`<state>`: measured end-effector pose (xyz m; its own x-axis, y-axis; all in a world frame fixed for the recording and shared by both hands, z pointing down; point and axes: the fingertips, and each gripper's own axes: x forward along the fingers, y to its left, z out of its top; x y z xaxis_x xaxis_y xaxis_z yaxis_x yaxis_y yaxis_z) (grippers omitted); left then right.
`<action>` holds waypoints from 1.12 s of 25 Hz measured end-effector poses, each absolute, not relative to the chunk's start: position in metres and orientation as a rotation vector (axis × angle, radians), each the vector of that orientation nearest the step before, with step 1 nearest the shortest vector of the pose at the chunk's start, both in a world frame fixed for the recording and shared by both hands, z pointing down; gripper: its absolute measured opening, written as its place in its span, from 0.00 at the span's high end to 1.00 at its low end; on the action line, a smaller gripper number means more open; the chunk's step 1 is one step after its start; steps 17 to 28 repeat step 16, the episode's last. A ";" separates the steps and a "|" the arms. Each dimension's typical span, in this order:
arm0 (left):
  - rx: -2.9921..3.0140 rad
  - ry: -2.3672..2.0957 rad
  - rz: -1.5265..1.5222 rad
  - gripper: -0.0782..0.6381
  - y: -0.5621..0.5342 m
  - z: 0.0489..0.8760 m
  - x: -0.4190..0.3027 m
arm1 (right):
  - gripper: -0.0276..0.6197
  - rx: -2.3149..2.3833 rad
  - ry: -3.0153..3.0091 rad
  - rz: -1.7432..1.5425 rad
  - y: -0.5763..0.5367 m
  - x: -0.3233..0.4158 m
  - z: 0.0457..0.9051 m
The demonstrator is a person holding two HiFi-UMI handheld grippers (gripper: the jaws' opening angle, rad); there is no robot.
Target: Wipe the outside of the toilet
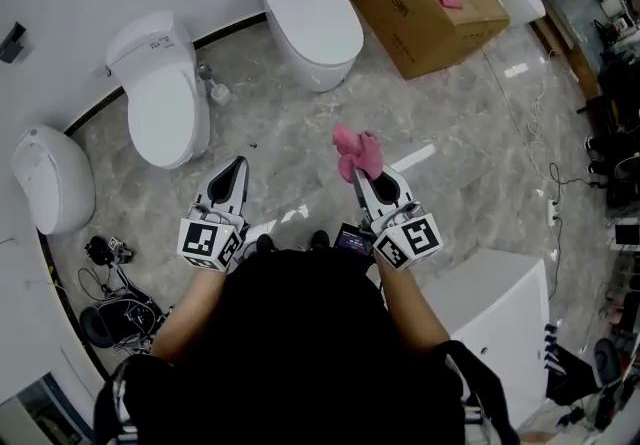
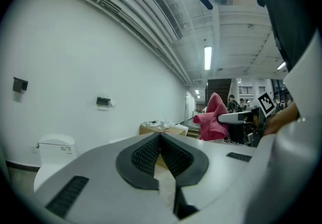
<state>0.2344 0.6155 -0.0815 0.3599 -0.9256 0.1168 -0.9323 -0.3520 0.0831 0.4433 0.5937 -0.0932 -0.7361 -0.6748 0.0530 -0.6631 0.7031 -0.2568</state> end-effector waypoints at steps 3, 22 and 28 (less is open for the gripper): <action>2.455 -1.731 0.059 0.87 0.617 -0.083 0.222 | 0.86 -1.152 2.869 -0.378 0.595 0.440 -0.096; 2.515 -1.604 0.014 0.87 0.621 -0.091 0.239 | 0.86 -1.189 2.836 -0.343 0.608 0.453 -0.123; 2.515 -1.604 0.014 0.87 0.621 -0.091 0.239 | 0.86 -1.189 2.836 -0.343 0.608 0.453 -0.123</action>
